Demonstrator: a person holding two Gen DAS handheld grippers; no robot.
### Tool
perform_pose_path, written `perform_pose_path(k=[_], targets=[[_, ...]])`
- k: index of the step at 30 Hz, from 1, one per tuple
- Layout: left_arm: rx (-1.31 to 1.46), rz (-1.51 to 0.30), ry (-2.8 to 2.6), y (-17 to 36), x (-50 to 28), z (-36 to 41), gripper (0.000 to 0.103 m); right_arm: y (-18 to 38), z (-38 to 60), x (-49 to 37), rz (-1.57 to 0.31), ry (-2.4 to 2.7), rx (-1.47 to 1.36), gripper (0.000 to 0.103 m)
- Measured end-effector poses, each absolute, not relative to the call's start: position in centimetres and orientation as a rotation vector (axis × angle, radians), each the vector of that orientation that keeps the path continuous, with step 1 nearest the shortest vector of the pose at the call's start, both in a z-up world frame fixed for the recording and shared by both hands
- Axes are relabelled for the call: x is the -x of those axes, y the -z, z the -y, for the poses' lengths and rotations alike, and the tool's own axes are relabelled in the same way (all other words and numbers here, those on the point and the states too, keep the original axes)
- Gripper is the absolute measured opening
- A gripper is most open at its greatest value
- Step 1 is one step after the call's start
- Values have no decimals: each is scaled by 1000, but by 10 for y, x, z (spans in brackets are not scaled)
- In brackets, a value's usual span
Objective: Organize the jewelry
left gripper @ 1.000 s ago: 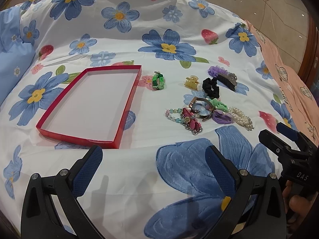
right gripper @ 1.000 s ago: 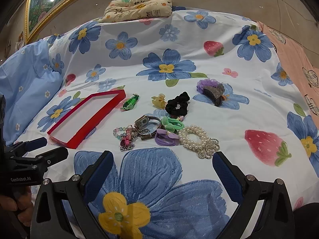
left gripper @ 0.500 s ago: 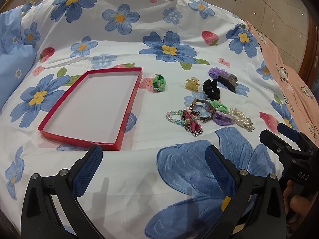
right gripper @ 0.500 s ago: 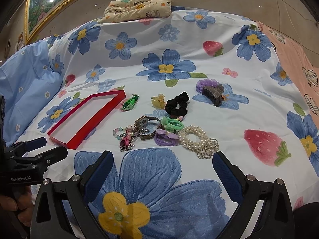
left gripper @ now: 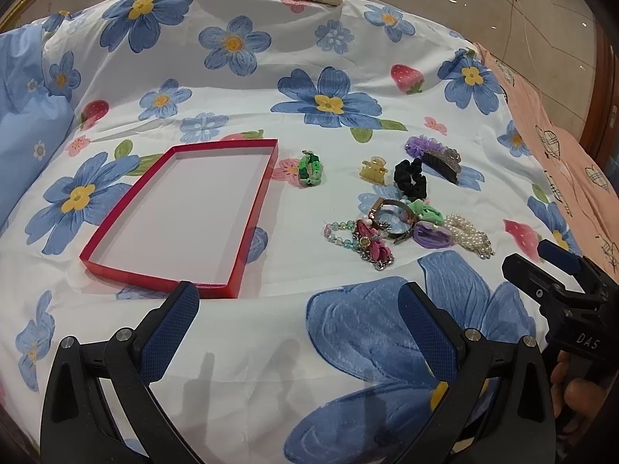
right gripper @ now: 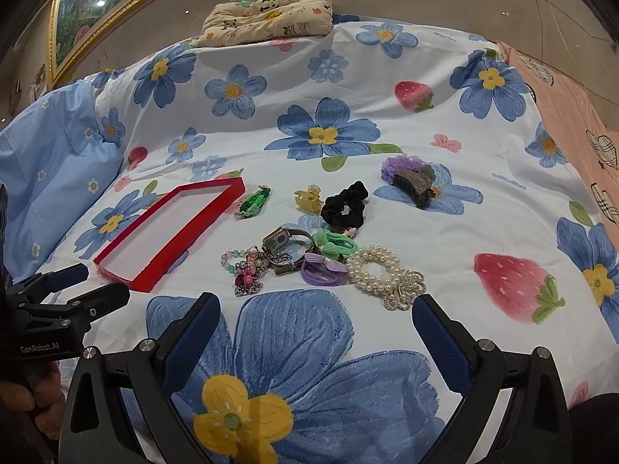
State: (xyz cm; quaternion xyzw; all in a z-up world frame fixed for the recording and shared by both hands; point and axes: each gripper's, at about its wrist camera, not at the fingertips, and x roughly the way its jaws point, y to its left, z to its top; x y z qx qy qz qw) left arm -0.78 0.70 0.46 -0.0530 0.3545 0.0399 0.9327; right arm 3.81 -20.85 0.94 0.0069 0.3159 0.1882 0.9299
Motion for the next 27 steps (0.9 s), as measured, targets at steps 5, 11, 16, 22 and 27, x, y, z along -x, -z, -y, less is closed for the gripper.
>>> perform_pose_path(k=[5,11,16,22,27], targets=[[106,-726,-80,-5,7,-7,103,-10,208,-38,-648,-387,-12,101],[109,-724,-83,-4,8,-6,103,-10,207,-38,-646,-386,-13,101],[108,-723,-84,-5,8,-5,103,-10,207,-38,-647,-387,-13,101],[108,-723,-84,-4,8,-4,103,-10,207,-38,-646,-388,-15,101],[109,-724,-83,-5,8,-4,103,-12,204,-38,-647,-392,-18,101]])
